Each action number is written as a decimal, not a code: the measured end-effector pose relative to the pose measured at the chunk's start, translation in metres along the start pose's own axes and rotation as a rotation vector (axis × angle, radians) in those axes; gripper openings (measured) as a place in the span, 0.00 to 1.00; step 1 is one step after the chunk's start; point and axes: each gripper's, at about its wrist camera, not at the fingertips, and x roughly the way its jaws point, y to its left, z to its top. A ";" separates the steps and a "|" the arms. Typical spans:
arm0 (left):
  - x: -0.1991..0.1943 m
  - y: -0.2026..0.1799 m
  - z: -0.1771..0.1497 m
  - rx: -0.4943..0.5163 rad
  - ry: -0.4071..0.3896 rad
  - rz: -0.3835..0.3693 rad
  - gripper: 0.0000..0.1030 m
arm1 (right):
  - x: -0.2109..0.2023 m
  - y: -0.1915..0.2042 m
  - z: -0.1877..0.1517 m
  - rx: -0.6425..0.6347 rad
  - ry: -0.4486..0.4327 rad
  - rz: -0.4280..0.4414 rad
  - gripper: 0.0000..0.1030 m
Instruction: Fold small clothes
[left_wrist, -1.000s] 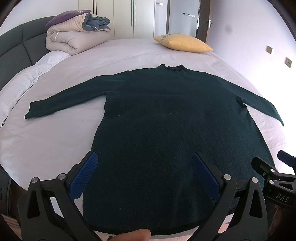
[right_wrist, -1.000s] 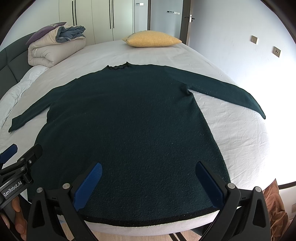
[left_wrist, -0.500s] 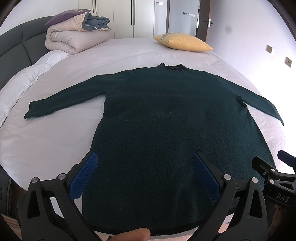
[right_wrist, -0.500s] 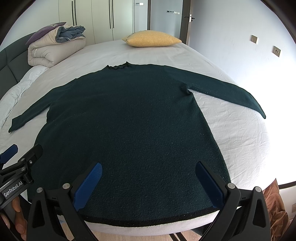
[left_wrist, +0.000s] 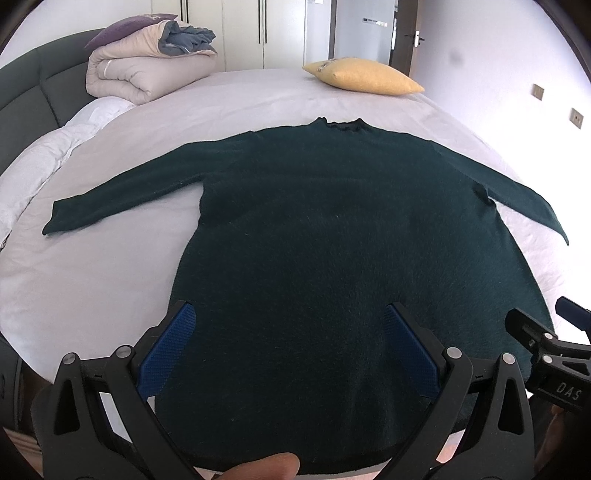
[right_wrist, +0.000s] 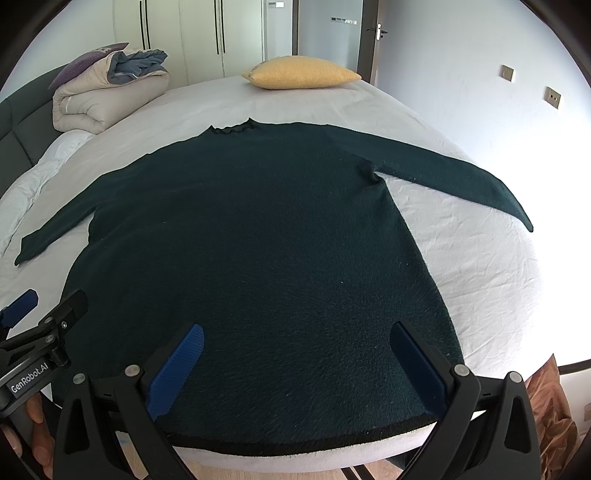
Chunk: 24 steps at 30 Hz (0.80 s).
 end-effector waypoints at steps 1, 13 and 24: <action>0.002 -0.001 0.001 0.004 0.002 -0.001 1.00 | 0.001 -0.002 0.001 0.005 0.000 0.003 1.00; 0.043 -0.022 0.041 0.082 0.006 -0.017 1.00 | 0.021 -0.150 0.039 0.323 -0.046 -0.025 1.00; 0.089 -0.038 0.105 0.011 0.028 -0.330 1.00 | 0.089 -0.389 0.074 0.944 -0.032 0.166 1.00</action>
